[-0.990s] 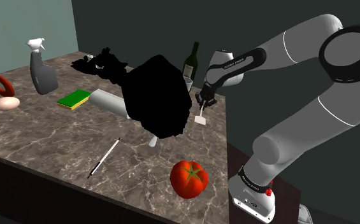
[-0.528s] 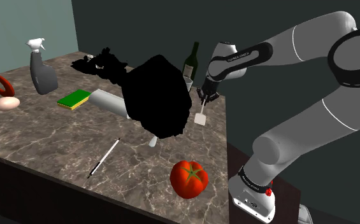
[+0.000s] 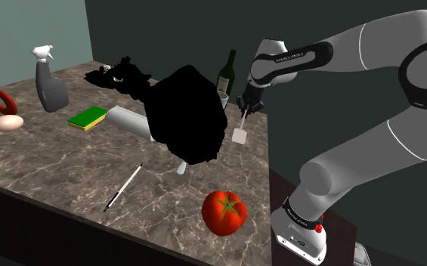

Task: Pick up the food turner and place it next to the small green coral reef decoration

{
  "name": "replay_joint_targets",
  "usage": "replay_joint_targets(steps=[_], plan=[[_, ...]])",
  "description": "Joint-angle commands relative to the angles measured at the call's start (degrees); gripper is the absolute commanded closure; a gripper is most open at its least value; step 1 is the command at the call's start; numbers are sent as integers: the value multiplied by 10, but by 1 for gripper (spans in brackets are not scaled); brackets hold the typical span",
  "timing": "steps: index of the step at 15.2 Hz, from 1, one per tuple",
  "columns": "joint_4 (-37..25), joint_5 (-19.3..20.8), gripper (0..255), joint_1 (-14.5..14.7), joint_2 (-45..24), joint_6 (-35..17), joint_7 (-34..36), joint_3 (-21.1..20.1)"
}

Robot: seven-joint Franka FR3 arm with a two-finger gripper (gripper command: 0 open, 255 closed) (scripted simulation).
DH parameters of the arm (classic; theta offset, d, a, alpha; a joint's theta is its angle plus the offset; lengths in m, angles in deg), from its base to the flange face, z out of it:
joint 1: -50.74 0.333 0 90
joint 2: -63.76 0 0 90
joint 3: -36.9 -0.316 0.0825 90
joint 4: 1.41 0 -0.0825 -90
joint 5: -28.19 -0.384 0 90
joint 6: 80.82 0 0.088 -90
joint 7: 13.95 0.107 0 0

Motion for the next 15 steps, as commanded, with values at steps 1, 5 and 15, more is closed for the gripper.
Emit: replay_joint_targets(steps=[1,5,15], plan=[[-9,-1,255,1,7,17,0,0],[-31,-2,255,1,19,50,-2,0],[-92,-4,255,1,39,131,-6,1]])
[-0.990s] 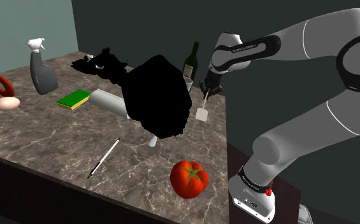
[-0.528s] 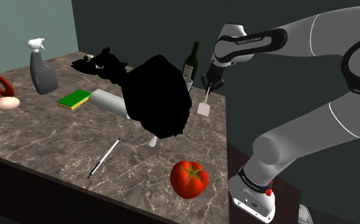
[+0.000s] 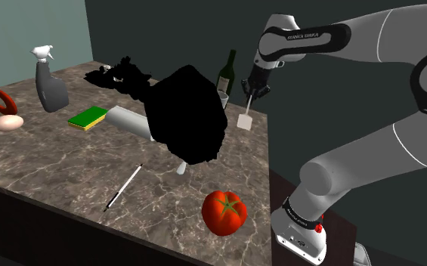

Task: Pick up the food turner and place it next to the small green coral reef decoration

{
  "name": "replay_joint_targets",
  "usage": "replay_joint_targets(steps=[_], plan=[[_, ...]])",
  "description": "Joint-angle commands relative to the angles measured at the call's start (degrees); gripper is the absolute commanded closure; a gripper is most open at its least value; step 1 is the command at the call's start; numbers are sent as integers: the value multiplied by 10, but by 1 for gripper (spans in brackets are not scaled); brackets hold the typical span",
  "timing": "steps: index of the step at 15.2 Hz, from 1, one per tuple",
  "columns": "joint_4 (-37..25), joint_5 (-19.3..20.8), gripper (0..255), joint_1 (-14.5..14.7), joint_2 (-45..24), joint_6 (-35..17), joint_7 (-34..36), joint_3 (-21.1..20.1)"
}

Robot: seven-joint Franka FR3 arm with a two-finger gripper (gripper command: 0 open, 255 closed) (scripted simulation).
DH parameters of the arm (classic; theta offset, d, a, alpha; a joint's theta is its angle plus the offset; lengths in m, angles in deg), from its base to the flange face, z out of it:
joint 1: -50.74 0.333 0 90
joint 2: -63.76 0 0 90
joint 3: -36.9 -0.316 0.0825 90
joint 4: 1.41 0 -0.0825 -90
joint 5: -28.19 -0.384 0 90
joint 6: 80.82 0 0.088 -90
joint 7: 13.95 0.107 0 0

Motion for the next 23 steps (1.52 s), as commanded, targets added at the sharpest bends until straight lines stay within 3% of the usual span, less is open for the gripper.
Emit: replay_joint_targets(steps=[1,12,23], plan=[[-14,0,255,0,2,16,-1,1],[-89,-1,255,0,6,95,-4,1],[-271,2,255,39,-175,101,119,-82]])
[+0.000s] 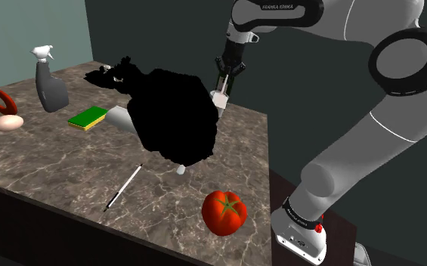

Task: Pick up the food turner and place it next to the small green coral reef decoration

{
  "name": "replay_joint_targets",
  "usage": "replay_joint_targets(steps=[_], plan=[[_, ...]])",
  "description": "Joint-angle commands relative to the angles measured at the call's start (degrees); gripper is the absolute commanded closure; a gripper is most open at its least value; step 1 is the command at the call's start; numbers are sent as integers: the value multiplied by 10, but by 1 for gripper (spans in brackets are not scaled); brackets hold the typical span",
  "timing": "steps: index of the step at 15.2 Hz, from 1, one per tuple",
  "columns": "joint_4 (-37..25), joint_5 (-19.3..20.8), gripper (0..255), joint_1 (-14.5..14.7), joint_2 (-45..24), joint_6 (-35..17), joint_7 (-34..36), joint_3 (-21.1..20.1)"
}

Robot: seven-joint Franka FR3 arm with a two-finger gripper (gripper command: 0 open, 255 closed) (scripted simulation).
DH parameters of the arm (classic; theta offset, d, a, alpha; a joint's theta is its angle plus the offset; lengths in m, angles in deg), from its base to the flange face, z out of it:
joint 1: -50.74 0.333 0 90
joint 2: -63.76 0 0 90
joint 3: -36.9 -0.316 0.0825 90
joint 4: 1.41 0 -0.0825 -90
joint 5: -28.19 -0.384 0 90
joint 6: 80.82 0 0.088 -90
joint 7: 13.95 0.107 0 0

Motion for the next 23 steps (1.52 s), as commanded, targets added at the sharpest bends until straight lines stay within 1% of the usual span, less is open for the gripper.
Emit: replay_joint_targets(steps=[1,5,8,9,10,23], plan=[[-45,6,255,8,-37,10,24,-14],[-140,24,255,28,-117,29,68,-35],[-224,42,255,48,-183,51,98,-48],[-255,48,255,55,-206,60,108,-51],[-319,62,255,71,-252,80,125,-57],[-209,62,255,66,-246,-23,131,-53]])
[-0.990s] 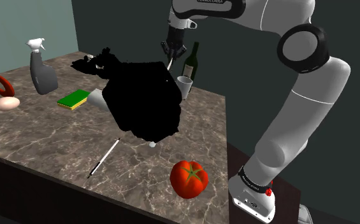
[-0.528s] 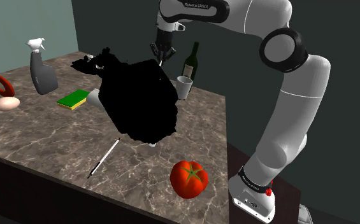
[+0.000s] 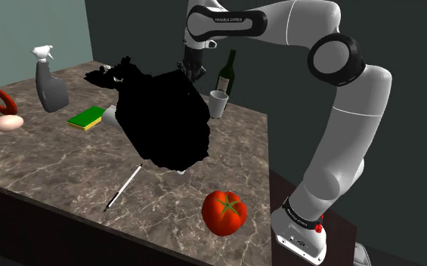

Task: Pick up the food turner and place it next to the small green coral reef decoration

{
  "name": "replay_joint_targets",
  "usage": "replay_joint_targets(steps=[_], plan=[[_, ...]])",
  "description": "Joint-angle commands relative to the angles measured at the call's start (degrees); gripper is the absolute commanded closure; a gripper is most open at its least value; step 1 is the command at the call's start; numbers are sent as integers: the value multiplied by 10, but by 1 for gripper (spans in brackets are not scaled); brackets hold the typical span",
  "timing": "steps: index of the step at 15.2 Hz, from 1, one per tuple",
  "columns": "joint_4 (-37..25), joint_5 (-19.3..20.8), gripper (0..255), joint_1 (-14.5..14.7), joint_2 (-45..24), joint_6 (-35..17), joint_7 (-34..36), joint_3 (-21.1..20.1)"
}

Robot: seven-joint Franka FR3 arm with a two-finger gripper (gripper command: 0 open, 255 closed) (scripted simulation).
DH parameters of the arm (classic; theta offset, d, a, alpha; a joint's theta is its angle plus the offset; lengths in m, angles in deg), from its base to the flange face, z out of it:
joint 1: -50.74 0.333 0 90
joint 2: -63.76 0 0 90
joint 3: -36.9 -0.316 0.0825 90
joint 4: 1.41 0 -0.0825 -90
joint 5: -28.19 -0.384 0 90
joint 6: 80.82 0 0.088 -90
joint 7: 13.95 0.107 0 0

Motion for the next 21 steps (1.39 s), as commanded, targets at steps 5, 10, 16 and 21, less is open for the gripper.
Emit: replay_joint_targets(steps=[5,10,16,21], plan=[[41,2,255,-1,-3,-43,4,1],[70,6,255,-1,-10,-79,8,2],[99,11,255,-1,-23,-120,13,4],[119,17,255,0,-36,-153,18,6]])
